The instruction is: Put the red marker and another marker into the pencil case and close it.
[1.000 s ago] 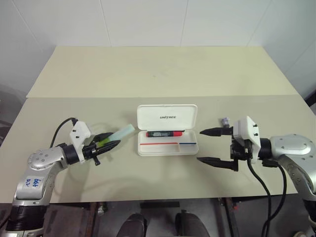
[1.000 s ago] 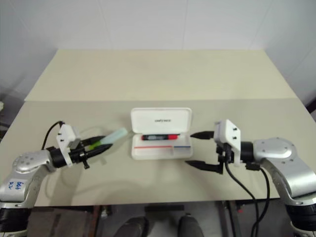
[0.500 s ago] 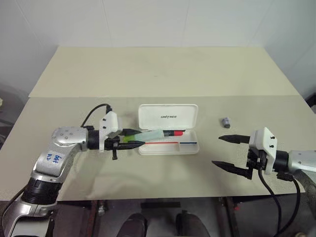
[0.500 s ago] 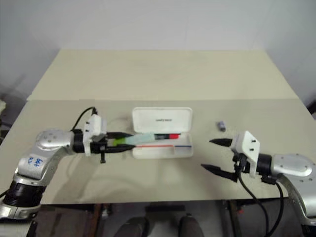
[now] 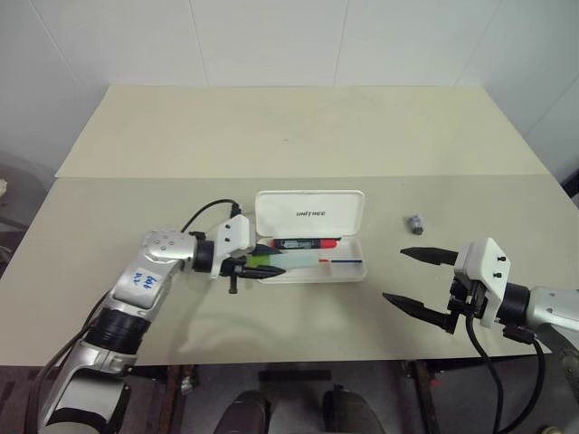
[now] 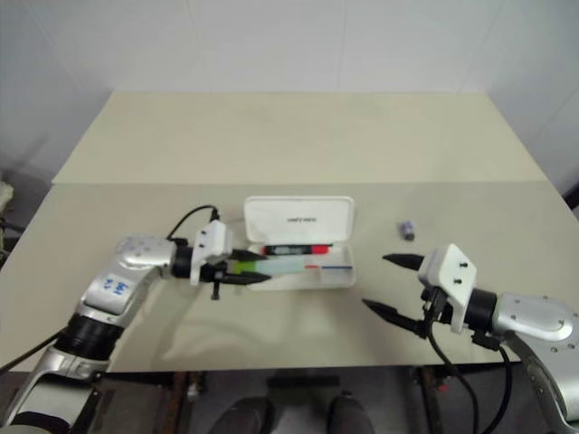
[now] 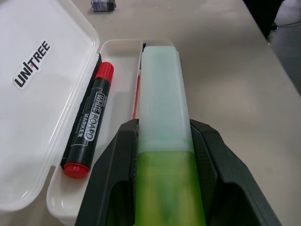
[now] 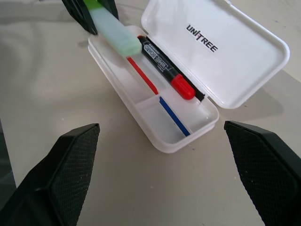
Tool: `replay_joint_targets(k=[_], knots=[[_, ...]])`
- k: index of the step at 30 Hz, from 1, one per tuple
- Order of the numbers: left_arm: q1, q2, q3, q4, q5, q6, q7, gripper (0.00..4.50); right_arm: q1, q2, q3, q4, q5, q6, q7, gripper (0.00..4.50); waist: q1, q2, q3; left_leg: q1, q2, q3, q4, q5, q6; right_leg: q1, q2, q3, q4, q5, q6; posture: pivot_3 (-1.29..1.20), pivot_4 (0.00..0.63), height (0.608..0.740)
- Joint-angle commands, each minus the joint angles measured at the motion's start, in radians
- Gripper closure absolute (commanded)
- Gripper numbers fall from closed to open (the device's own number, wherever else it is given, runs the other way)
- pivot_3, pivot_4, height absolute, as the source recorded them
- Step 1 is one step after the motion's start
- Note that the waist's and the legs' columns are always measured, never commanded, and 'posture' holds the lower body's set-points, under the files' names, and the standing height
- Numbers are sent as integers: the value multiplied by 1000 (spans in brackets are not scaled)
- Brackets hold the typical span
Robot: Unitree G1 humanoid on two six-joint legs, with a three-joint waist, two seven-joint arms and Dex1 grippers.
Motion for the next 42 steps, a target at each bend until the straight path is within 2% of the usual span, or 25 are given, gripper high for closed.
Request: replay_joint_targets(k=[1, 7, 21, 22, 30, 36, 38, 42], knots=[[-27, -24, -16, 18, 24, -41, -5, 3354, 3, 7, -37, -50, 26, 14, -26, 0, -2, 0, 0, 0, 0, 0, 0, 0, 0, 0, 0, 0, 0, 0, 0, 0, 150, 740], [-38, -63, -34, 52, 44, -69, -11, 3354, 9, 11, -35, -73, 34, 26, -52, 0, -3, 0, 0, 0, 0, 1, 0, 0, 0, 0, 0, 0, 0, 0, 0, 0, 150, 740], [-51, -67, -20, 121, 72, -104, -14, 3354, 4, 19, -25, -74, 34, 24, -77, 0, -2, -1, 0, 1, 0, 1, 0, 0, 1, 0, 0, 0, 1, 1, 1, 0, 150, 740], [-53, -68, -20, 125, 77, -111, -8, 2629, 1, 20, -23, -73, 33, 23, -78, 0, -2, -1, 0, 1, 0, 1, 0, 0, 1, 0, 0, 0, 1, 1, 1, 0, 150, 740], [-62, -91, -1, 111, 52, -105, -6, 47, -26, 31, 0, -55, 21, 18, -80, 0, -3, -1, 0, 1, 0, 1, 1, 0, 1, 0, 0, 0, 1, 1, 2, 0, 150, 740], [-44, -85, 25, 20, -22, -51, -44, 47, -81, 80, 13, -43, 48, 66, -139, 0, -4, -1, -1, 1, 0, 1, 1, 0, 1, 0, 0, 0, 2, 1, 2, 0, 150, 740], [-41, -72, 43, -14, -44, -36, -51, 47, -144, 133, 21, -25, 62, 112, -224, 0, -5, -2, -1, 1, 0, 1, 1, 0, 1, 0, 0, 0, 2, 1, 2, 0, 150, 740], [-47, -52, 83, -54, -75, 2, -41, 47, -275, 242, 54, 77, -24, 187, -430, 0, -9, -1, -1, 1, 0, 2, 1, 1, 1, -1, 0, 1, 2, 1, 2, 0, 150, 740]])
